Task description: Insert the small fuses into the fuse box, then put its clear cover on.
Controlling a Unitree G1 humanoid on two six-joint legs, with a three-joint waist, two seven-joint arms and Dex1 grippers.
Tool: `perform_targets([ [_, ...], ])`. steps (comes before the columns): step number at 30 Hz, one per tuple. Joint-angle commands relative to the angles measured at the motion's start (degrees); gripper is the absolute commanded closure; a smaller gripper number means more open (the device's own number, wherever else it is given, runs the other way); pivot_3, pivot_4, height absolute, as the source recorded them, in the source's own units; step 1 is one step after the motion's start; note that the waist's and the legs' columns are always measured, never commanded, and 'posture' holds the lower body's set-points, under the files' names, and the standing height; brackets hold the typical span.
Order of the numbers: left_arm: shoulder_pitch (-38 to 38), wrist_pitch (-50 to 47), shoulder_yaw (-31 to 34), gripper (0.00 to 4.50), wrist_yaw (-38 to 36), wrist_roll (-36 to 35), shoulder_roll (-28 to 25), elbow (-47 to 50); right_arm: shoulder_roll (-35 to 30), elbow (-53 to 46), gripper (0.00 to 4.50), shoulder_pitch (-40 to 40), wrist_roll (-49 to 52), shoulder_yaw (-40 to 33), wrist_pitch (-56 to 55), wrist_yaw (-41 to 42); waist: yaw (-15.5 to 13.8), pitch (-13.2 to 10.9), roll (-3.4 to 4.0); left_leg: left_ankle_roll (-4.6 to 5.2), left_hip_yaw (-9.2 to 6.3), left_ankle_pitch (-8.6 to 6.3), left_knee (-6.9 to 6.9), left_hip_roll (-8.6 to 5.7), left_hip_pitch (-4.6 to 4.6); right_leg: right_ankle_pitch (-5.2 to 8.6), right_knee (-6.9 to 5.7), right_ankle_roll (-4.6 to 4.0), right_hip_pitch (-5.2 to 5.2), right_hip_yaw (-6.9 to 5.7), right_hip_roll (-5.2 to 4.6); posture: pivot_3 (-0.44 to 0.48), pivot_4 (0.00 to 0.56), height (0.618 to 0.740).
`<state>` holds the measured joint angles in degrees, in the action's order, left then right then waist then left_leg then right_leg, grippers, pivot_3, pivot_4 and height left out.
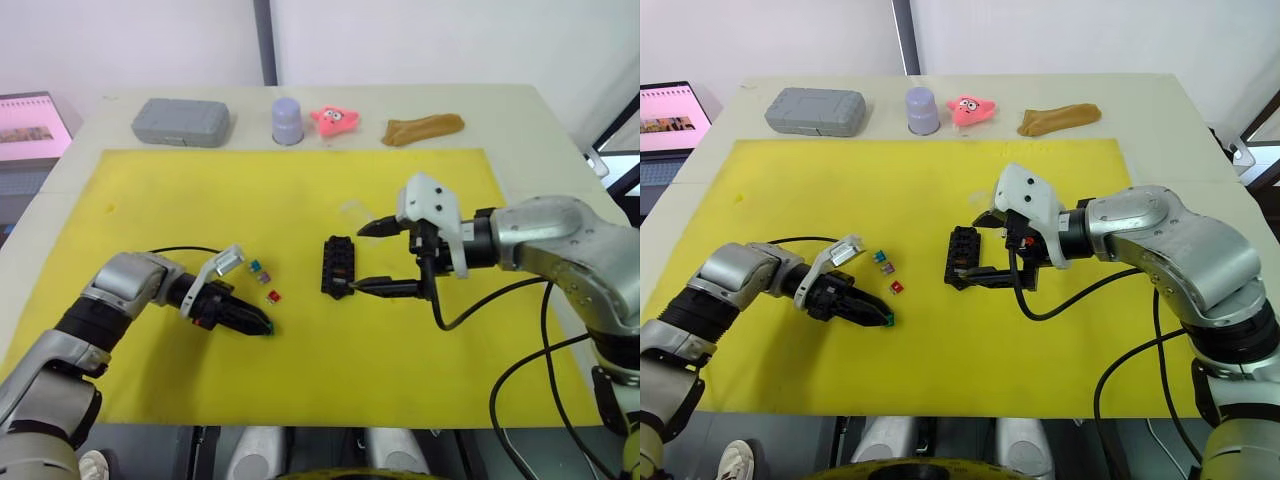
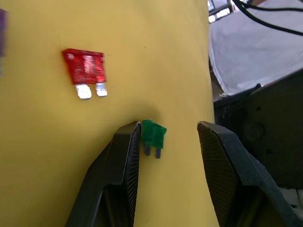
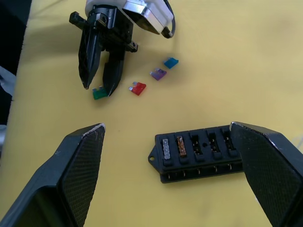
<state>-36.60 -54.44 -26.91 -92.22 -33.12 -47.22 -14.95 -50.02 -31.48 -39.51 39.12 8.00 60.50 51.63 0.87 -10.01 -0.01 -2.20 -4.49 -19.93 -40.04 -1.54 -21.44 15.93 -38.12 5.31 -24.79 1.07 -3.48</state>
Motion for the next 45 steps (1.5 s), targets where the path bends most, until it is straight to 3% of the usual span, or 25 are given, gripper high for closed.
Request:
perform_targets([
  [1, 0.39, 0.08, -2.41, 2.50, -0.28, -0.94, -1.08, 1.80, -0.71, -2.09, 0.00, -0.21, 0.83, -2.32, 0.03, -0.47, 0.04, 0.00, 0.00, 0.00, 0.00, 0.00, 0.00, 0.00, 0.00, 0.00, 0.00, 0.00, 0.00, 0.00, 0.00, 0.000, 0.150, 0.740],
  [7, 0.78, 1.04, -2.47, 2.50, -0.28, 0.17, -1.36, 0.45, -0.57, -1.99, 0.00, -0.28, 1.12, -2.12, 0.17, -1.03, 0.15, 0.00, 0.00, 0.01, 0.00, 0.00, 0.00, 0.02, 0.01, 0.00, 0.00, 0.00, 0.00, 0.00, 0.03, 0.000, 0.150, 0.740],
  [11, 1.53, 2.08, -2.51, 4.30, -0.28, 1.33, -1.76, 0.30, -0.45, -1.64, 0.00, -0.51, 0.98, -1.87, -0.05, -1.01, 0.18, 0.00, 0.00, 0.01, 0.00, -0.01, 0.00, 0.02, 0.01, 0.00, 0.00, 0.00, 0.00, 0.00, 0.05, 0.000, 0.150, 0.740],
  [25, 2.98, 4.02, -2.46, 4.30, -0.28, 3.34, -1.87, 0.66, -0.22, -1.04, 0.00, -0.94, 0.61, -1.50, -0.45, -0.91, 0.30, 0.00, 0.01, 0.10, 0.01, -0.06, 0.01, 0.06, 0.04, 0.00, -0.02, 0.00, 0.00, 0.01, 0.05, 0.000, 0.150, 0.740],
  [45, 2.51, 3.03, 2.71, 4.30, 0.30, 4.42, -1.02, -3.04, -0.16, -0.70, 0.00, -0.95, 0.26, -0.99, -0.77, -0.75, 0.27, 0.01, 0.02, 0.10, 0.00, -0.06, 0.00, 0.07, 0.06, 0.00, -0.05, 0.00, 0.01, 0.01, 0.11, 0.000, 0.150, 0.740],
])
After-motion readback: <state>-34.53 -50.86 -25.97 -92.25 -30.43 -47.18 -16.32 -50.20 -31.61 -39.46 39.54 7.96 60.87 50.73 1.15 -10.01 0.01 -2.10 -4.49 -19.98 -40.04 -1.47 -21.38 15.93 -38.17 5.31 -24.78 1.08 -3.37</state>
